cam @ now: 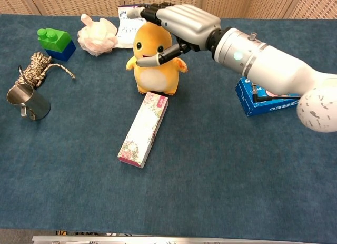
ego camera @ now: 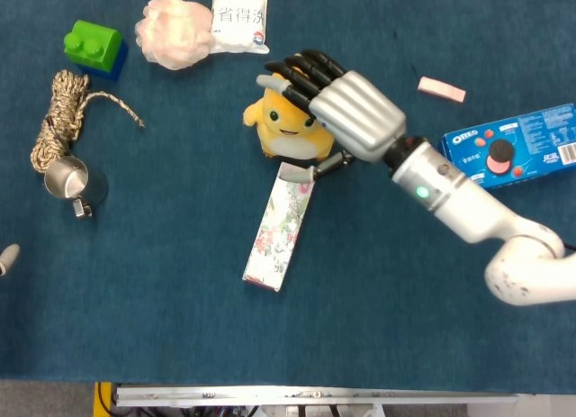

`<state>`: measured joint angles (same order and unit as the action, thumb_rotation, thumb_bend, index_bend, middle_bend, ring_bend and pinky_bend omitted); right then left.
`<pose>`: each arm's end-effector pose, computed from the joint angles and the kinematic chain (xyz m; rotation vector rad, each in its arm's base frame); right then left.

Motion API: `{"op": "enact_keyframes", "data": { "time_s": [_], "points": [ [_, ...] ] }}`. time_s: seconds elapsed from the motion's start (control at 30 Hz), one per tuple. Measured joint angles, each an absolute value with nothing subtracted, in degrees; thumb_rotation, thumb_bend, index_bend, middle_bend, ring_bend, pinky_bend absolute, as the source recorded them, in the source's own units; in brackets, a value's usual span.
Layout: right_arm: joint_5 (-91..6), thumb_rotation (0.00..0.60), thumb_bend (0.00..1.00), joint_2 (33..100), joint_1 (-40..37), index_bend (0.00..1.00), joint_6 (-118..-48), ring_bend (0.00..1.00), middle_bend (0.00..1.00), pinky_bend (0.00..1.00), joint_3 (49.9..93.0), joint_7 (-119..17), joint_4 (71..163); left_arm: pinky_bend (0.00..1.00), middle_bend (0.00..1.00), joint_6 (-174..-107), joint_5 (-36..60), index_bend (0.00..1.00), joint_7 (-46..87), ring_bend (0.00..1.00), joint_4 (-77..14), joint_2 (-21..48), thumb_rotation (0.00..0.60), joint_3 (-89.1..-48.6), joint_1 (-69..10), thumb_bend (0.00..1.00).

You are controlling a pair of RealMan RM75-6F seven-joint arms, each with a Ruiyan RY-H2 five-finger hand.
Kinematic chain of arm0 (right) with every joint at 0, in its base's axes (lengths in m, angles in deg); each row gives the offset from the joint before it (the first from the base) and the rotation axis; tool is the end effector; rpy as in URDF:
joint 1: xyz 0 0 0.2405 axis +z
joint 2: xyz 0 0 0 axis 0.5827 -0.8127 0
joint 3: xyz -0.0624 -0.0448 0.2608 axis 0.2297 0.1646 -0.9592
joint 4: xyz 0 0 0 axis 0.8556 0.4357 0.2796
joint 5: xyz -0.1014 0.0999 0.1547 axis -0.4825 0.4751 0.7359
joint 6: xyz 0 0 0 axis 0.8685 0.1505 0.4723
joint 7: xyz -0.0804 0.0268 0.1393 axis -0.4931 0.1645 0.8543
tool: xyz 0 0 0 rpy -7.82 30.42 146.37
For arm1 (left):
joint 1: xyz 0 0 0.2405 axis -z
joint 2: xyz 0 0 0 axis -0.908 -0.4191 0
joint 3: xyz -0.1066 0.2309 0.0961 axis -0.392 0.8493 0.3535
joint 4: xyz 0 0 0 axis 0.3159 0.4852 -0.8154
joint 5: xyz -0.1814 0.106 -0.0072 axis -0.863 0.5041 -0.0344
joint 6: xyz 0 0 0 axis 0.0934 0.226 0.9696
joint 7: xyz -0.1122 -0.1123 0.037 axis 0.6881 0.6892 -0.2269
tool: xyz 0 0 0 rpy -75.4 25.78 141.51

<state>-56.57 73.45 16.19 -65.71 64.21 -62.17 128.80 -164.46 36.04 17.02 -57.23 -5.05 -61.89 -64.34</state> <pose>-0.0362 -0.3793 -0.0293 2.1225 -0.8290 1.2357 -0.3179 0.1719 0.1606 -1.3159 -0.9565 -0.8873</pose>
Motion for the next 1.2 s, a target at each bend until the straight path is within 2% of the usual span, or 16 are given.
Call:
{"op": "enact_keyframes", "data": {
  "time_s": [0.57,1.2],
  "points": [
    [-47.98,0.165,0.00,80.52,23.84,0.09,-61.83,0.00,0.05,0.00,64.28,-69.62,119.41,0.19,0.25,-165.04,35.35,0.21,18.24,0.22,-56.32,-5.43,0.600,-61.90,-65.25,0.13],
    [-45.82,0.166,0.00,78.38,24.48,0.07,-65.18,0.00,0.05,0.00,65.60,-73.28,123.25,0.18,0.25,-165.02,35.44,0.21,18.59,0.22,-55.97,-5.34,0.600,-61.88,-65.53,0.13]
  ]
}}
